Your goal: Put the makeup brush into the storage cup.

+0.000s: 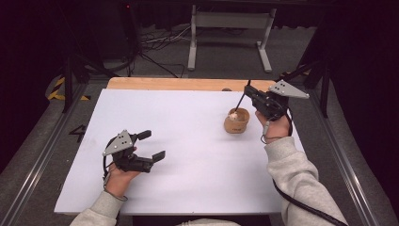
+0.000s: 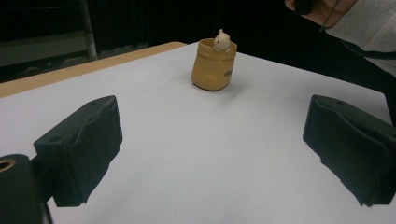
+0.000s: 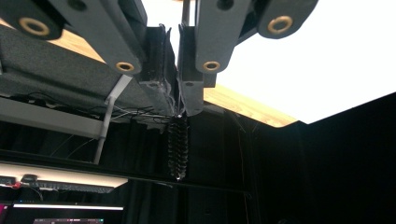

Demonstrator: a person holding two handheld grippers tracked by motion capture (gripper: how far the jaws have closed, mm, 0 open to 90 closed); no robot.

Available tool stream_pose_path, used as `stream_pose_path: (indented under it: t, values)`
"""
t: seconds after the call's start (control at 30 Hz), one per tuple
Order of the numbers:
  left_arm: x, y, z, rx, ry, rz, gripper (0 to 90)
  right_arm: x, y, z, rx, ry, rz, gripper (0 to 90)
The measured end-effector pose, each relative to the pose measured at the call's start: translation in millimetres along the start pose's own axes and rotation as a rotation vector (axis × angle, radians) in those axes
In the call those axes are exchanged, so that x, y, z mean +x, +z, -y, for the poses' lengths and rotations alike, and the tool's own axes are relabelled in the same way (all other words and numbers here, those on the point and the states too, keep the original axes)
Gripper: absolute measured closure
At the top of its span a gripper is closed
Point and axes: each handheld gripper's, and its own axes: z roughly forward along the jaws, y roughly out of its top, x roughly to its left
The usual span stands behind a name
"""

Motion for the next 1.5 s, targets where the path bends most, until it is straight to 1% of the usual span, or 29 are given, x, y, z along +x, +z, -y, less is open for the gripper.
stream_pose_path:
  t: [0.4, 0.47, 0.6, 0.77, 0.8, 0.83, 0.87, 0.9, 0.93, 1.0, 1.03, 1.1, 1.13, 1.27, 1.33, 1.4, 1.43, 1.5]
  values:
    - [-0.8, 0.5, -0.5, 0.002, 0.003, 0.005, 5.5, -3.5, 11.2, 17.3, 0.038, 0.011, 0.006, 85.3]
    - [-0.8, 0.4, -0.6, 0.002, 0.004, 0.005, 5.5, -4.4, 12.7, 20.4, 0.043, 0.020, 0.005, 85.2]
    - [-0.9, 0.6, -0.6, 0.001, 0.004, 0.007, 5.5, -6.3, 14.6, 25.4, 0.052, 0.031, 0.005, 85.2]
    - [-1.0, 1.0, -0.5, 0.003, 0.006, 0.004, 5.5, -6.9, 15.1, 28.5, 0.061, 0.034, 0.003, 84.6]
    - [-1.1, 1.0, -0.5, 0.003, 0.006, 0.005, 5.5, -7.1, 15.2, 28.9, 0.061, 0.036, -0.003, 82.9]
    - [-1.1, 1.0, -0.5, 0.003, 0.006, 0.005, 5.5, -7.2, 15.4, 29.1, 0.062, 0.038, -0.010, 79.2]
    - [-1.3, 1.0, -0.7, 0.002, 0.007, 0.006, 5.5, -7.4, 15.8, 29.4, 0.063, 0.038, -0.018, 71.8]
    - [-1.3, 1.0, -0.7, 0.002, 0.007, 0.006, 5.5, -7.5, 15.9, 29.5, 0.060, 0.040, -0.023, 60.4]
    - [-1.3, 0.9, -0.7, 0.002, 0.007, 0.006, 5.5, -7.3, 15.6, 29.6, 0.049, 0.036, -0.019, 50.9]
    - [-1.2, 0.5, -0.6, 0.001, 0.007, 0.005, 5.5, -7.5, 13.8, 28.8, 0.027, 0.029, -0.015, 37.1]
    - [-1.1, 0.2, -0.5, 0.001, 0.007, 0.003, 5.5, -7.5, 13.8, 28.8, 0.027, 0.029, -0.015, 37.1]
    - [-0.8, -0.7, 0.0, 0.002, 0.005, 0.001, 5.4, -9.3, 12.0, 28.1, 0.015, 0.037, -0.010, 28.2]
    - [-0.8, -0.9, 0.1, 0.001, 0.004, 0.001, 5.4, -10.9, 10.4, 27.2, 0.008, 0.050, -0.013, 26.1]
    - [-0.7, -3.3, 0.7, 0.002, 0.005, -0.006, 5.3, -13.2, 6.2, 24.0, -0.007, 0.054, -0.026, 20.6]
    - [-1.3, -5.0, 1.0, 0.000, 0.001, -0.010, 5.3, -13.8, 3.3, 22.4, -0.019, 0.048, -0.031, 17.7]
    - [-1.5, -7.0, 1.3, -0.002, 0.001, -0.014, 5.2, -14.3, -0.7, 20.7, -0.028, 0.051, -0.044, 15.3]
    - [-1.5, -7.0, 1.3, -0.002, 0.001, -0.014, 5.2, -14.3, -0.7, 20.7, -0.028, 0.051, -0.044, 15.3]
    - [-1.0, -8.5, 1.1, -0.001, 0.007, -0.019, 5.1, -15.2, -6.7, 19.1, -0.043, 0.056, -0.065, 10.5]
